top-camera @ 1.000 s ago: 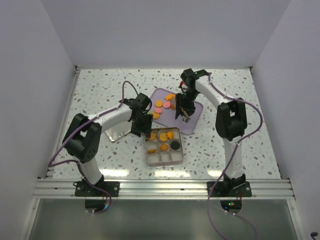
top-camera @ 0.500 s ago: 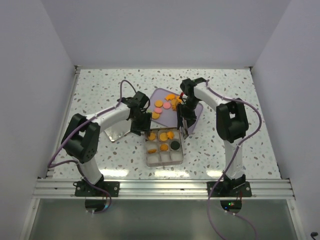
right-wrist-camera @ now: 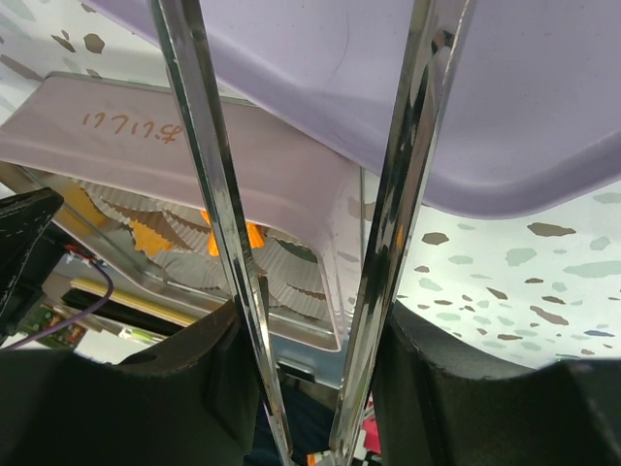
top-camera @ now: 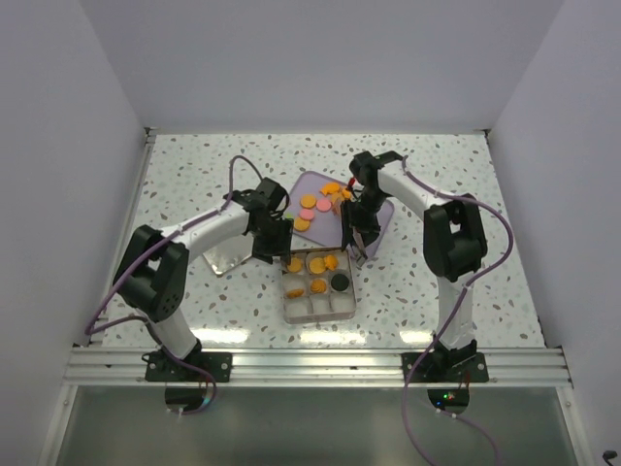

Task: Pack the cookies

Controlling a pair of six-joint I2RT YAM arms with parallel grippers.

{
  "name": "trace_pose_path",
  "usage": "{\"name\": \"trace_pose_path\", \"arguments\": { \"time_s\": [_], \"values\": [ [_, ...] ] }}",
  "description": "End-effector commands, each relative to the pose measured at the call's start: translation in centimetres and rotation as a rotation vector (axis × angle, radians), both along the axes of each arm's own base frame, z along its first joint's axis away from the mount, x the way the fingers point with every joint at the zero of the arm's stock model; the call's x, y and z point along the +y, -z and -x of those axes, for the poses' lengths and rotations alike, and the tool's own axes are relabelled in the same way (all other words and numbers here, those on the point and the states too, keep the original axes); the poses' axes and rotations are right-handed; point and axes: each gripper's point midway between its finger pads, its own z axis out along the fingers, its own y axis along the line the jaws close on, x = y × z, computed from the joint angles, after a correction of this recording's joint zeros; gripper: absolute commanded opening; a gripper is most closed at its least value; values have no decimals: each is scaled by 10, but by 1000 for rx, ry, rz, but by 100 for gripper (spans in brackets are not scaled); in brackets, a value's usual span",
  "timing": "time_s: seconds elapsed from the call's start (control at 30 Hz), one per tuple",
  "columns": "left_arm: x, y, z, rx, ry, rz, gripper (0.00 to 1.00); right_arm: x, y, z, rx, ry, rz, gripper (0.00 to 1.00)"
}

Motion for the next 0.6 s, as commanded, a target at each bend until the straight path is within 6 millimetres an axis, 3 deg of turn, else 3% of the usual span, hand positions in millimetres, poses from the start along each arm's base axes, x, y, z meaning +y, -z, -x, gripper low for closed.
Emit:
{"name": "trace_pose_path", "arguments": {
  "time_s": [0.0,0.17,0.27,0.4,0.57],
  "values": [
    [-1,-15,-5,-46,-1,34,56,11,-18,-5,-44,4,-65,46],
    [2,-17,-5,-54,-4,27,56,14,-16,-8,-41,4,-74,45],
    [4,-17,-4,-54,-7,27,56,15,-20,-10,-46,4,-80,39],
    [5,-18,-4,-58,-8,29,56,13,-22,-8,-45,-7,-76,24],
    [5,-21,-6,-66,-5,34,55,13,-27,-6,-50,-10,-83,15]
  ]
}}
